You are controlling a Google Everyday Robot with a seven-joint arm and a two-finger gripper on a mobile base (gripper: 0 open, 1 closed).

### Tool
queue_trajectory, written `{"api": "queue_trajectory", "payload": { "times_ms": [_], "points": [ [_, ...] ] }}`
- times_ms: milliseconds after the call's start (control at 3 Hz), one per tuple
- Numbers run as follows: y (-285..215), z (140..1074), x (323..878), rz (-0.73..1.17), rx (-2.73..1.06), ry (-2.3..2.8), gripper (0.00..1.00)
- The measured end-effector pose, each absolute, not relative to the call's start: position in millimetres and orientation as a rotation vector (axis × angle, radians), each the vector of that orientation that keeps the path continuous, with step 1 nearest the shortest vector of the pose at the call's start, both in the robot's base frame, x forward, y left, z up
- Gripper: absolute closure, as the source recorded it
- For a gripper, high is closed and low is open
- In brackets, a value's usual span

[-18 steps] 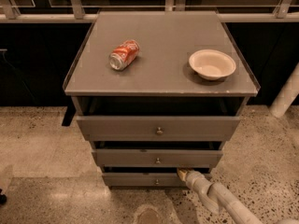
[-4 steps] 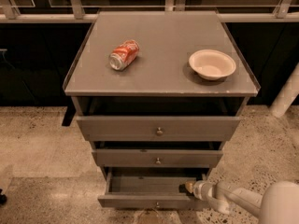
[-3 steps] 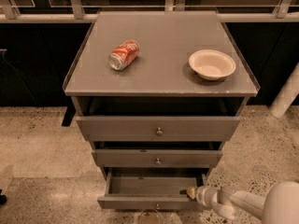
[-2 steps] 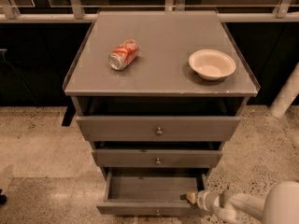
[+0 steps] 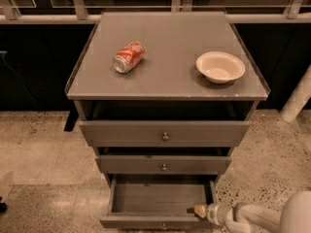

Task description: Open bottom drawer

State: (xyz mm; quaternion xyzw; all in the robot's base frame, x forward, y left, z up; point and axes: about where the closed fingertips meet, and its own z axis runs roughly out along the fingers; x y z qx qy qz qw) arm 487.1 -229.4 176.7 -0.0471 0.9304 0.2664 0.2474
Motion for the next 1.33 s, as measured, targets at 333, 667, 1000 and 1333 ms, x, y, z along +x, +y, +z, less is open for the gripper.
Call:
{"api": "queue_trajectory", "payload": {
  "times_ms": [333, 667, 1000, 1333],
  "points": [
    [-240.9, 214.9, 505.5, 0.688, -0.233, 2.382, 1.00],
    [-248.1, 272.6, 521.3, 0.605, -0.327, 2.169, 0.81],
    [-233.8, 301.0, 538.1, 0.609, -0.335, 2.085, 0.58],
    [-232.5, 300.9, 538.6, 0.612, -0.335, 2.085, 0.35]
  ]
}}
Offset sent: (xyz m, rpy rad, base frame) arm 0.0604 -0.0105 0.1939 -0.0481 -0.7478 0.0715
